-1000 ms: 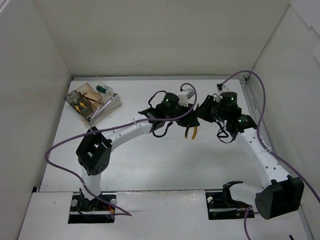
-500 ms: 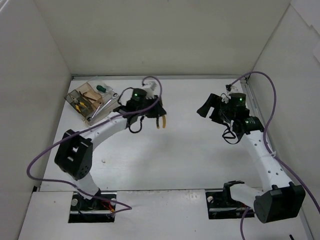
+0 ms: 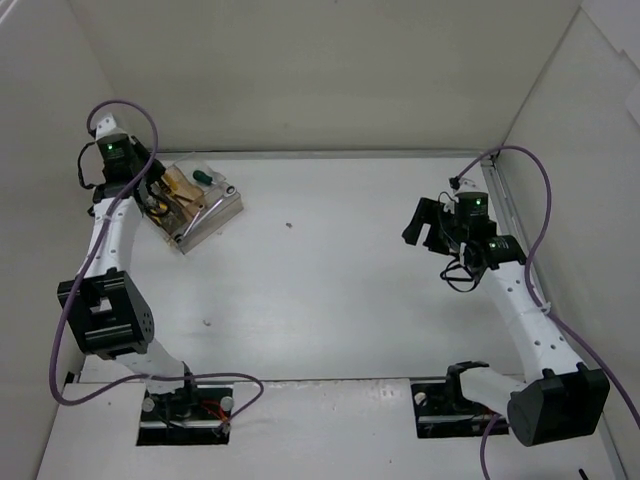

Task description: Sort the tools into containers

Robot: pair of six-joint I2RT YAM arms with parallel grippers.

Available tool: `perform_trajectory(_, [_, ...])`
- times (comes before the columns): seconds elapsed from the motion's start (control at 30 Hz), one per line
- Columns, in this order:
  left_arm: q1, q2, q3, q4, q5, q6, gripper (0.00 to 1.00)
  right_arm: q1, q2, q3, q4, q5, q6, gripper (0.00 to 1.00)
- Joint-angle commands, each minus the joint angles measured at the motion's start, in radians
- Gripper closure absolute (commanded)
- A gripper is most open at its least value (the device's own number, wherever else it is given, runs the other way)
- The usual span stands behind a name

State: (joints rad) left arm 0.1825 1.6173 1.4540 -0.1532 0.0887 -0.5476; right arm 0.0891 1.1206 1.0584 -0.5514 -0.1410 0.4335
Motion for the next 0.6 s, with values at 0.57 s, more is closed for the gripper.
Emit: perform_trajectory(0.57, [0.155,0.363,0.246,0.121,0.212,0.221,1.00,-0.022,0.094,-0.002,0.022,0.011,-0.049,0.18])
